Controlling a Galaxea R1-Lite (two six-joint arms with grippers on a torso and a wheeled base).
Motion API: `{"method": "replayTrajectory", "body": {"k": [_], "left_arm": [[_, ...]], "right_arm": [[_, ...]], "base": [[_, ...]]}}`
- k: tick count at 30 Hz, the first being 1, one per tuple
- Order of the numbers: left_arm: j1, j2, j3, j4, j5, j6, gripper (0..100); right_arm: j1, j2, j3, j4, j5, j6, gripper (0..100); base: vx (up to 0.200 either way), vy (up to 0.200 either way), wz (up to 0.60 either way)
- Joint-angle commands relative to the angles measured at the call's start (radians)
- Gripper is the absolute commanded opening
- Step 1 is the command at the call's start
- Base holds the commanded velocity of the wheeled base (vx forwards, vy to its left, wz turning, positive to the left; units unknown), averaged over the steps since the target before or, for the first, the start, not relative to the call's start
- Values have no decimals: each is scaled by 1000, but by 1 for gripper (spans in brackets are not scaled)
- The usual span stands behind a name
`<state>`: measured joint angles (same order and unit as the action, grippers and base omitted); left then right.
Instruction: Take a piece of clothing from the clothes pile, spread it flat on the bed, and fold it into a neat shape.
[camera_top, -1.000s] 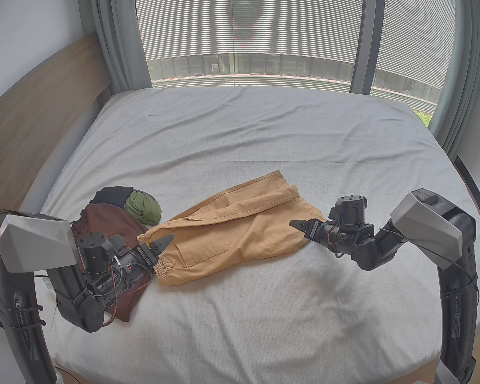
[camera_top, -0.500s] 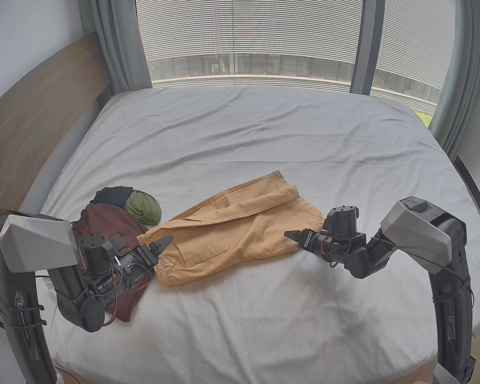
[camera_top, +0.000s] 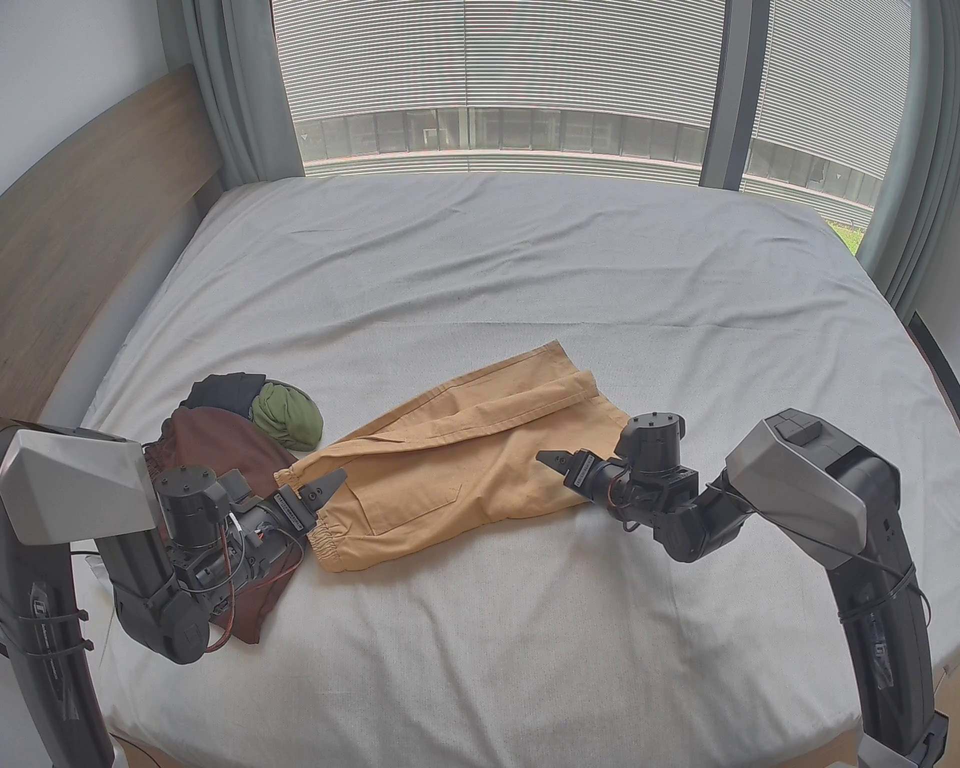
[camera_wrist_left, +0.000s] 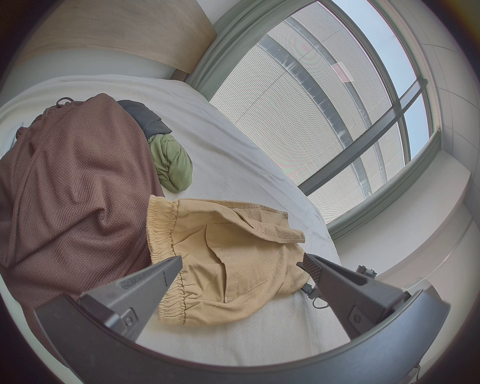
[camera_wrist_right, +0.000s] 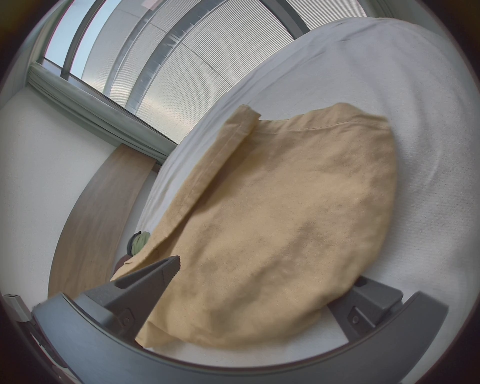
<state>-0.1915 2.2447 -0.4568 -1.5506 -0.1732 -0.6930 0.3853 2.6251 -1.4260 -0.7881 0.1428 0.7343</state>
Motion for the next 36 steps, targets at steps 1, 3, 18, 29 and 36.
{"method": "replayTrajectory", "body": {"k": [1,3,18,29,36], "left_arm": [[1,3,0,0,0,0,100],[1,3,-2,0,0,-2,100],[1,6,-6,0,1,-2,100],[0,7,-5,0,0,-2,100],[0,7,-5,0,-2,-3,100]], "right_arm": [[14,76,-62,-42,0,17,100],[14,90,-79,-69,0,19,100],[10,115,-87,-120,-15,20,0],[7,59,9,-186,-17,13,0],[0,-22,121,-215,-17,-29,0]], "base": [[0,0,0],[0,0,0],[0,0,0],[0,0,0],[0,0,0]]}}
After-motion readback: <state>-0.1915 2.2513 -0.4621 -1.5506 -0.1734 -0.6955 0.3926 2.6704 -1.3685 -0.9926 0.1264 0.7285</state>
